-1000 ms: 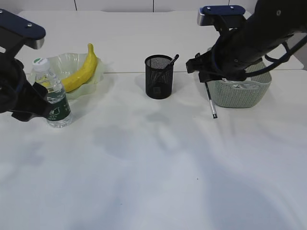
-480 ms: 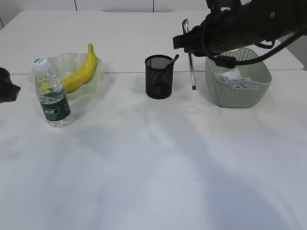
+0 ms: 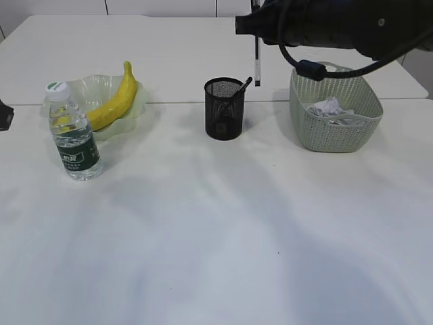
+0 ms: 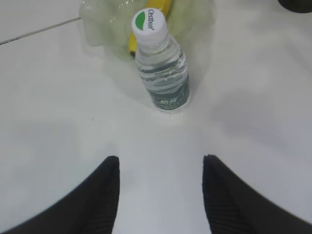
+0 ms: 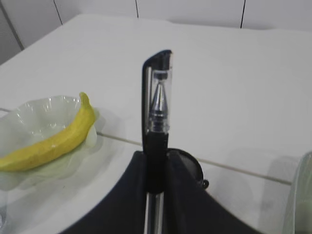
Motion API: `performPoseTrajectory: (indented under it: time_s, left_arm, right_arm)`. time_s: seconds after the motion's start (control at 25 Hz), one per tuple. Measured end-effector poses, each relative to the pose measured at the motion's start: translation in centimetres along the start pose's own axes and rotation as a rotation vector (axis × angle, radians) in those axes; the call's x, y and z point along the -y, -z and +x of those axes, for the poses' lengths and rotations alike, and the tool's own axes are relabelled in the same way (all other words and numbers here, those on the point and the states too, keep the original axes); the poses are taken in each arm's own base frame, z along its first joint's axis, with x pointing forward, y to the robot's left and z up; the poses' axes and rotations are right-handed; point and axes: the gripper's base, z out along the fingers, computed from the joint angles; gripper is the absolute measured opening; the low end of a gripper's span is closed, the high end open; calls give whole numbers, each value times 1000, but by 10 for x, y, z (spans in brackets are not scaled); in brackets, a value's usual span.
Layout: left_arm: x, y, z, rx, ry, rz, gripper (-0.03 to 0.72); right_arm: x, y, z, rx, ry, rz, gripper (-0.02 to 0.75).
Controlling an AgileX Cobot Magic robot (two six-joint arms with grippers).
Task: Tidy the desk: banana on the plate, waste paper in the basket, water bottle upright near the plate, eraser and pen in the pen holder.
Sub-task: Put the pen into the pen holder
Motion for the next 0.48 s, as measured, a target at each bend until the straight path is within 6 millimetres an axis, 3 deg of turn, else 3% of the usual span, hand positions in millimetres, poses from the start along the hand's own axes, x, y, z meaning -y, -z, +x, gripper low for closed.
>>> performPoseTrajectory:
  time_s: [0.16,0.48]
  left_arm:
    - [-1,-3,2,8,6,4,391]
    - [1,-10,11,9,-3,23,391]
  right_arm:
    - [0,-5,-3,88,1,-5,45]
    - [0,-27,12,181,12,-14,45]
